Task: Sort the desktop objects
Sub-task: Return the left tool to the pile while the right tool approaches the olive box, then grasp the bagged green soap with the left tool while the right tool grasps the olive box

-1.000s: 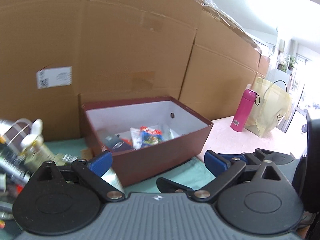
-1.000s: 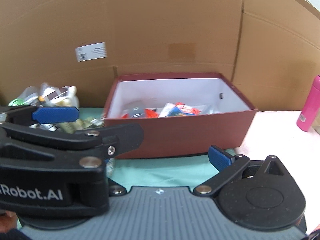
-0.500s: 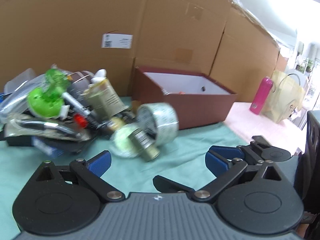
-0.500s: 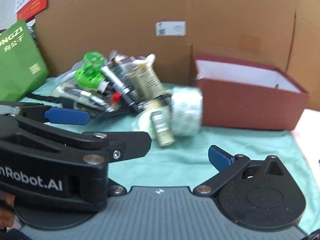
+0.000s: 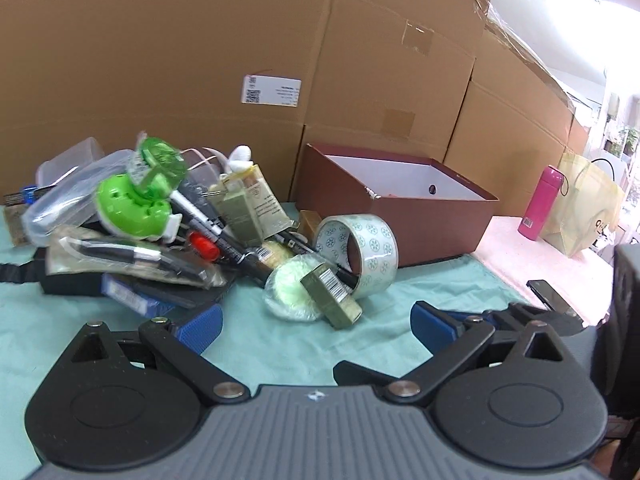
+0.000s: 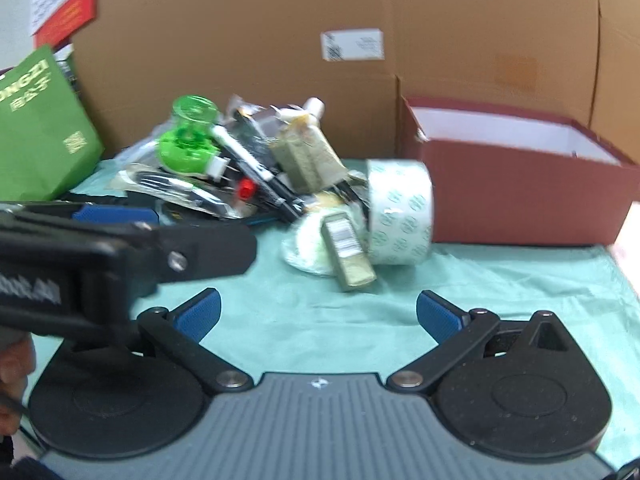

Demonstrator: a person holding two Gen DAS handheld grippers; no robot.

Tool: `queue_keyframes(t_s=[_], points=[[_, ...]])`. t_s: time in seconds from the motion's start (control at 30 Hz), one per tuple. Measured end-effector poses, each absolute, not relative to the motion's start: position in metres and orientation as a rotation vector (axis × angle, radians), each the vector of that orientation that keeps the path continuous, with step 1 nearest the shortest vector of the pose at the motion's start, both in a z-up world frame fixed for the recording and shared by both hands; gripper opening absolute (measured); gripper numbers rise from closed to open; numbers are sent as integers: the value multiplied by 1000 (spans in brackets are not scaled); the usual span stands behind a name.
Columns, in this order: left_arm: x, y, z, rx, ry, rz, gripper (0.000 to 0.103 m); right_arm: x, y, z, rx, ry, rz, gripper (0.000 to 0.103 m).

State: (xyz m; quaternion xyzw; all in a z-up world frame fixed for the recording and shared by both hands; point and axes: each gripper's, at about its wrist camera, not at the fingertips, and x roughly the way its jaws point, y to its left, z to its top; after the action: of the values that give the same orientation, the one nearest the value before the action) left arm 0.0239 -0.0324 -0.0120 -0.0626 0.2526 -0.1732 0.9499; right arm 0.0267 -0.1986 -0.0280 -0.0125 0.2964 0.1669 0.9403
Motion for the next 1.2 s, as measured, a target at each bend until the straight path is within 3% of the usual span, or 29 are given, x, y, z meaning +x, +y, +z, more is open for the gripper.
queue_keyframes(t_s=[0.07,0.17,0.33,0.5,0.63,0.7,0.8,1.0,1.2], points=[[37,-36,-15,-123,512,-375,103,39,-204,-33,-5,617,342,100],[58,-41,-23,-122,529,-399,103,54,-207,-40,-7,626,346,87],[90,-45,-40,-128,577,-388,101,74,-207,-52,-19,652,349,79],[107,-45,-49,-131,578,-382,98,86,-209,-60,-12,663,350,59],[119,-42,-52,-186,601,-395,95,93,-209,-63,-12,653,352,50],[125,-44,-53,-184,603,-395,94,95,-211,-63,-7,647,345,37],[132,-48,-55,-185,604,-395,91,93,-214,-63,13,651,366,25],[142,-54,-60,-182,643,-409,73,71,-227,-60,-11,667,364,23],[144,-64,-63,-139,653,-394,69,59,-236,-58,-39,679,360,23]])
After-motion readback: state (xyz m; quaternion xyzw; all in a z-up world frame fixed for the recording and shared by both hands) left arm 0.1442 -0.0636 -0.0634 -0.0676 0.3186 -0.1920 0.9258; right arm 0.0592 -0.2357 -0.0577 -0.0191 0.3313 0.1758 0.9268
